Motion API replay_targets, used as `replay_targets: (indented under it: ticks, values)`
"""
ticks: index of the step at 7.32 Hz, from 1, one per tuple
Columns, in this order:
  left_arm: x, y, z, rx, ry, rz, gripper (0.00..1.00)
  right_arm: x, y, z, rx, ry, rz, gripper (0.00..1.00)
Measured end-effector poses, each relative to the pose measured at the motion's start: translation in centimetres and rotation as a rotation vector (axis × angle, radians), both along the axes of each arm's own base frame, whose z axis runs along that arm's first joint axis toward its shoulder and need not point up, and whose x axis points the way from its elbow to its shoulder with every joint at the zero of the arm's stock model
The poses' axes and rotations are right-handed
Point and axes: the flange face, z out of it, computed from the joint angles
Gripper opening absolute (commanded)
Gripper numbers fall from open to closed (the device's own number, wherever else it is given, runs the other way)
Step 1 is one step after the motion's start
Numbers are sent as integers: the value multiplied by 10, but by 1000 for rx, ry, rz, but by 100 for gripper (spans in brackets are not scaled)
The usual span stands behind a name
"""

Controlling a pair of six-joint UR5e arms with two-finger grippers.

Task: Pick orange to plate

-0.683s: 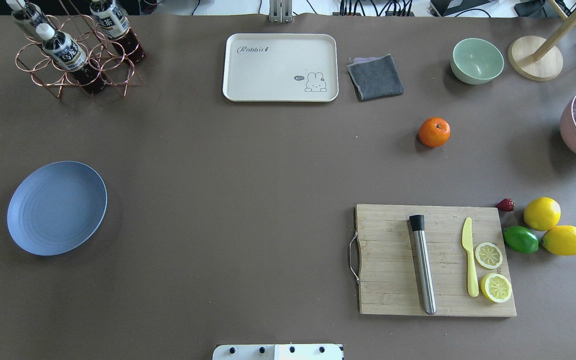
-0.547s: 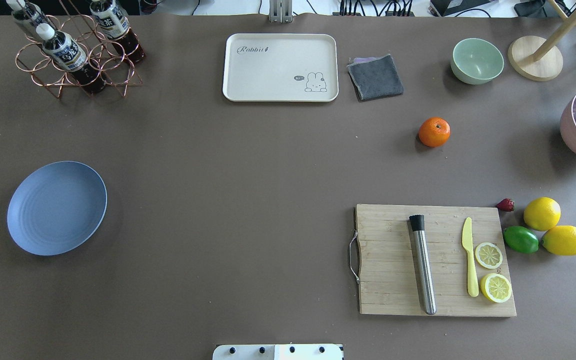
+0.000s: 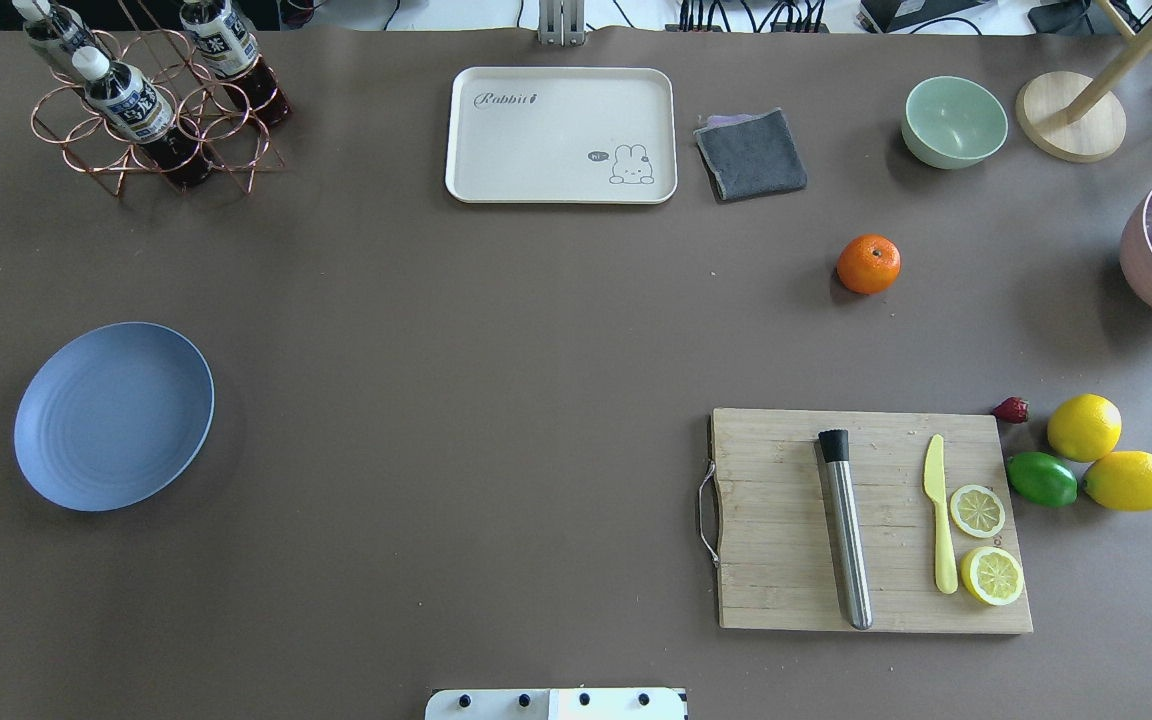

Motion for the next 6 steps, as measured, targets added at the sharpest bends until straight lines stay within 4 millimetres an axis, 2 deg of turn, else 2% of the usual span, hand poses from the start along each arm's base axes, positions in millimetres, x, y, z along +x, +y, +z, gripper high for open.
replay_targets:
  ticks: [4, 6]
  values:
    - [0, -4, -5, 9, 4, -4, 99, 0, -2, -7, 13, -1, 1, 100]
    - [-1, -11, -16, 32, 4, -5, 99, 0, -4, -12, 24, -2, 1, 100]
